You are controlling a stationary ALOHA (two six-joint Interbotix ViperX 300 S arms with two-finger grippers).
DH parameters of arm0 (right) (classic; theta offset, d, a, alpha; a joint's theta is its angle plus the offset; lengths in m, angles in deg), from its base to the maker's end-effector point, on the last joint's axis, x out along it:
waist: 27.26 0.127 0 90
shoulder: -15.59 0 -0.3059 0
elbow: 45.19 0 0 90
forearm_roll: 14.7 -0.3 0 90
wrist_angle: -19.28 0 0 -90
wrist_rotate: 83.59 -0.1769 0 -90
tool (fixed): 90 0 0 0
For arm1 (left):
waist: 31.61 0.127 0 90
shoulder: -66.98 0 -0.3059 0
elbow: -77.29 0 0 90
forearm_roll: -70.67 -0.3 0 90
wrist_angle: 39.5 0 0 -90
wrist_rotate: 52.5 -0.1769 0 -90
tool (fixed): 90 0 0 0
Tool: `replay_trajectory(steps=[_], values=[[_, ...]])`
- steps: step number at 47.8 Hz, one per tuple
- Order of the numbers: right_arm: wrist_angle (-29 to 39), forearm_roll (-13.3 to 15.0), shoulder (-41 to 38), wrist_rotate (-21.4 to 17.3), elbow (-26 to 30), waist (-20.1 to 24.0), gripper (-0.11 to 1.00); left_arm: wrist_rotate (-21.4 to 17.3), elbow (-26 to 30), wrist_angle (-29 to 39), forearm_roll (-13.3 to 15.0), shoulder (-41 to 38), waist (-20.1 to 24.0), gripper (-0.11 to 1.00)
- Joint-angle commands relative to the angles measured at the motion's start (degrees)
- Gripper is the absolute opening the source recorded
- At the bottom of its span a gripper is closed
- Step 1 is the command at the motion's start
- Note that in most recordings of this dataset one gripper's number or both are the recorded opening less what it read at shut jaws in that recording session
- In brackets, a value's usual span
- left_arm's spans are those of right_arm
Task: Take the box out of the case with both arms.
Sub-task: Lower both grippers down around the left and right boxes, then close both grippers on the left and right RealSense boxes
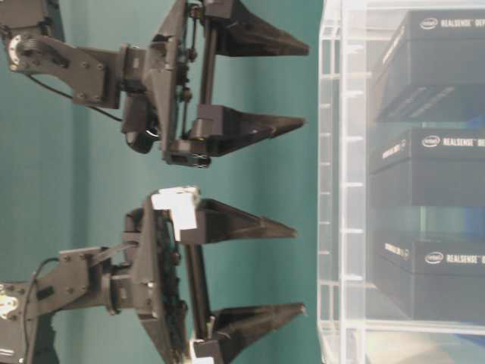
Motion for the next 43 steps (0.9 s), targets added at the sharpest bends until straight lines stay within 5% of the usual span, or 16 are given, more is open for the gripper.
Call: replay_trajectory(steps=[1, 43], values=[[-1.23, 0.26, 0.62, -0.18, -0.44, 0.09, 0.94, 0.18, -0.26, -0.53, -0.26, 0.7, -0.09, 0.92], [-10.81, 0.62, -1.85, -0.35, -9.4, 0.18, 0.94, 1.49, -7.38, -9.93, -0.26, -3.16, 0.79, 0.92]])
